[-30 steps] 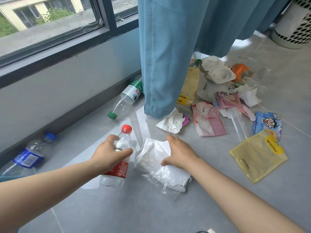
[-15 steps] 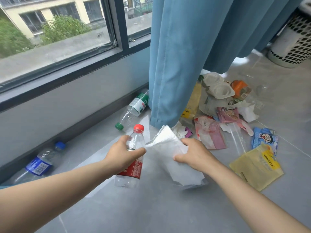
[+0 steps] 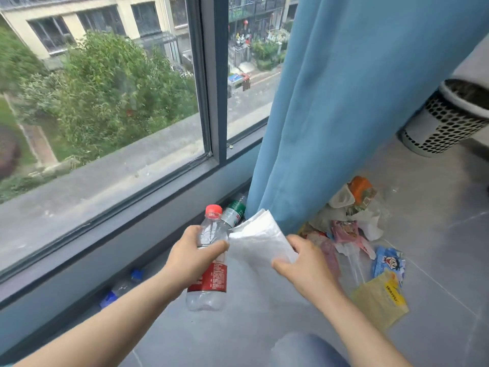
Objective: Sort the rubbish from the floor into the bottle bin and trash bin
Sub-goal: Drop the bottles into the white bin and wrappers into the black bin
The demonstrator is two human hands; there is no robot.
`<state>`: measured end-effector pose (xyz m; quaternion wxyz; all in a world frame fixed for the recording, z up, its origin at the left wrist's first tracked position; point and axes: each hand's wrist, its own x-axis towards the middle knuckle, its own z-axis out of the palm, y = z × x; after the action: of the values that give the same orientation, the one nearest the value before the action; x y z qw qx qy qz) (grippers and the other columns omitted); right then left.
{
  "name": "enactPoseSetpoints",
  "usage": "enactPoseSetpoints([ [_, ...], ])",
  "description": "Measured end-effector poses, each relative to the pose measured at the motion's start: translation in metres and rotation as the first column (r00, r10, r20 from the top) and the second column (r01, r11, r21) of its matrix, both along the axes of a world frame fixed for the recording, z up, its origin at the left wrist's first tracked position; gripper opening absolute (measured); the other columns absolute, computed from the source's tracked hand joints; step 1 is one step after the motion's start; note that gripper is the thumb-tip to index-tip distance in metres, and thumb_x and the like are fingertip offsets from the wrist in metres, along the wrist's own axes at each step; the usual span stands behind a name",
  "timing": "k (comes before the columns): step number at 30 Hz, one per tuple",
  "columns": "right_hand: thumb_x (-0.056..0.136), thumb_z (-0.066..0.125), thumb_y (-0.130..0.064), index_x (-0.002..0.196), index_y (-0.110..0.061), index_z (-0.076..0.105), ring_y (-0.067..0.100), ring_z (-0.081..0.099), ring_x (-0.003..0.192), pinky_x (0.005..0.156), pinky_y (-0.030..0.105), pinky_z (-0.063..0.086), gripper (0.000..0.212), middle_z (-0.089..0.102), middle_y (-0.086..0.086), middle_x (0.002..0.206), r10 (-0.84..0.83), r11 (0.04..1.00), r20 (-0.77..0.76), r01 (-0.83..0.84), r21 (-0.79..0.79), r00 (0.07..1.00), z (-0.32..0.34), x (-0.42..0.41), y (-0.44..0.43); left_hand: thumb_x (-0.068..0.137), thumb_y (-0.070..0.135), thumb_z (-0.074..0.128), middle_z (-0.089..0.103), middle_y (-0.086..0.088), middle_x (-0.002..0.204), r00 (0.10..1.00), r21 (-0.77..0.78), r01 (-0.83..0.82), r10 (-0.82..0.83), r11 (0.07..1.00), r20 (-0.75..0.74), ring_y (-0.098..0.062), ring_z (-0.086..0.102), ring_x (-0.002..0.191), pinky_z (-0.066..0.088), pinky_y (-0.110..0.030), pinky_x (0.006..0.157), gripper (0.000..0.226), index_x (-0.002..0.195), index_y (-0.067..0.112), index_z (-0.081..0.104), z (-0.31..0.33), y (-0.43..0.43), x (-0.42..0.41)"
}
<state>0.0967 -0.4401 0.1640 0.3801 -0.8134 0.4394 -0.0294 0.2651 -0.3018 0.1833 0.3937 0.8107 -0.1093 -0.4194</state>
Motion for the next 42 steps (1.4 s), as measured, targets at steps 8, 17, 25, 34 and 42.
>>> enactPoseSetpoints([
  [8,0.076,0.063,-0.019,0.076,-0.021,0.054,0.021,0.055,0.066,0.055,0.029,0.040,0.009,0.062,0.001,0.069,-0.021,1.000,-0.050,0.022,0.011,0.999,0.186,-0.019,0.020,0.058,0.048,0.065,0.067,0.005,0.094,0.981,-0.064,-0.158,0.149,0.985,-0.125,-0.014,0.067,0.084,0.054,-0.034,0.076,0.046,0.099,0.031,0.052,0.193,0.007,-0.037],
  [17,0.076,0.065,-0.020,0.102,-0.019,0.065,0.022,0.060,0.077,0.071,0.036,0.050,0.026,0.069,0.000,0.087,-0.124,0.992,-0.042,0.125,0.008,0.991,0.426,-0.075,0.035,0.064,0.047,0.070,0.068,0.003,0.094,0.988,-0.057,-0.113,0.106,0.992,-0.110,-0.014,0.067,0.082,0.049,-0.028,0.064,0.048,0.105,0.028,0.054,0.423,0.035,-0.059],
  [25,0.074,0.071,-0.018,0.072,-0.026,0.057,0.018,0.059,0.069,0.057,0.027,0.045,0.016,0.064,-0.005,0.068,-0.329,0.941,0.058,0.333,-0.069,0.943,0.601,-0.128,0.073,0.051,0.047,0.077,0.070,-0.005,0.096,0.991,-0.164,-0.035,0.012,0.986,-0.136,-0.025,0.072,0.081,0.058,-0.048,0.079,0.058,0.101,0.032,0.053,0.591,0.065,-0.082],
  [34,0.075,0.069,-0.017,0.080,-0.007,0.059,0.030,0.062,0.073,0.059,0.042,0.050,0.015,0.065,0.008,0.074,-0.513,0.821,0.299,0.561,-0.102,0.805,0.705,-0.157,0.109,0.071,0.027,0.080,0.072,-0.002,0.088,0.980,-0.356,0.181,-0.199,0.917,-0.014,-0.017,0.073,0.069,0.056,-0.030,0.058,0.050,0.113,0.025,0.053,0.688,0.053,-0.101],
  [42,0.076,0.070,-0.016,0.083,-0.014,0.061,0.021,0.062,0.072,0.061,0.038,0.050,0.012,0.066,0.002,0.077,-0.573,0.743,0.388,0.657,-0.125,0.722,0.753,-0.215,0.110,0.068,0.037,0.078,0.067,0.002,0.096,0.932,-0.434,0.345,-0.358,0.832,0.055,-0.018,0.071,0.080,0.058,-0.035,0.070,0.054,0.114,0.031,0.049,0.729,0.019,-0.157],
])
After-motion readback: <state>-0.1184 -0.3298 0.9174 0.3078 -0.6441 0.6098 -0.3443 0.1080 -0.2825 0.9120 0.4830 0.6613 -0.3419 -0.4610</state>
